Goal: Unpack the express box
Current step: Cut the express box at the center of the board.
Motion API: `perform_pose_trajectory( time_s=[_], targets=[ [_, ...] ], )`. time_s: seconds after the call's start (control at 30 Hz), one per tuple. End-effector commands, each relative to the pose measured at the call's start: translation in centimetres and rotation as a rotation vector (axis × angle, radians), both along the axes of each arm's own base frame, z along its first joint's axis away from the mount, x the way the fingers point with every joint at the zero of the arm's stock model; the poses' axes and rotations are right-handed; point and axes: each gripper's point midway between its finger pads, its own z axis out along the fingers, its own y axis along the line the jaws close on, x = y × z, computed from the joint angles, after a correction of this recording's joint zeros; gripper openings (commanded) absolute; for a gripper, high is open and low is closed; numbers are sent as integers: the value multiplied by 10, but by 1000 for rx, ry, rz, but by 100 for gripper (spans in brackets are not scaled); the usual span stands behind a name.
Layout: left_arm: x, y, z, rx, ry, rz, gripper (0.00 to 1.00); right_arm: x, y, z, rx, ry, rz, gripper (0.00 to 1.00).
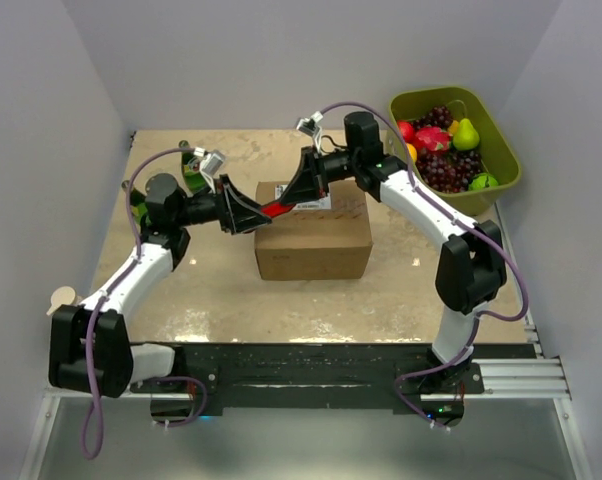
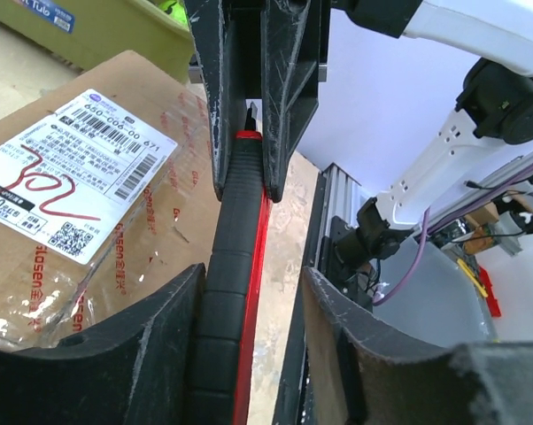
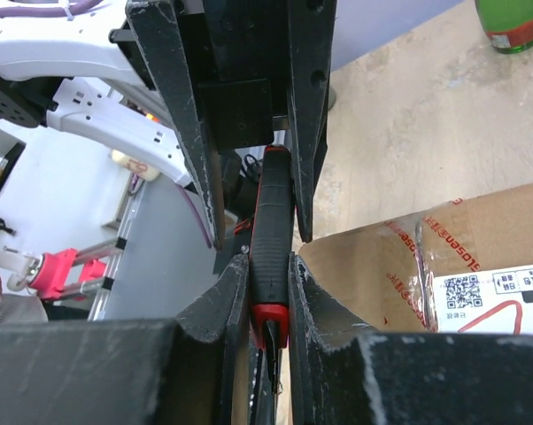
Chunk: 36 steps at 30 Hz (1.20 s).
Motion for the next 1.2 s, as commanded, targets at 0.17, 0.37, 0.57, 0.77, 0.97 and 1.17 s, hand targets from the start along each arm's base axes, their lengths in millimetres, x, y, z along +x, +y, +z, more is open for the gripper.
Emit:
perform_pose_trajectory(
  time_s=[0.17, 0.37, 0.57, 0.77, 0.97, 1.17],
  targets=[
    [-5, -5, 3, -51, -2, -68, 43, -4, -4, 28, 60, -65, -1, 0],
    [-15, -9, 7, -62, -17, -175, 22, -1, -1, 29, 63, -64, -2, 0],
    [-8, -6, 15, -46, -13, -178, 0, 2, -3, 21, 49, -55, -25, 10],
    [29, 38, -1, 91, 202, -8, 0, 67, -34, 95, 110, -327, -231, 99],
    [42, 86, 5, 83, 364, 78, 0, 96, -51, 21, -324, -728, -360, 99],
    [41, 104, -3, 47, 461, 110, 0, 93, -60, -40, -481, -833, -456, 98]
  ],
)
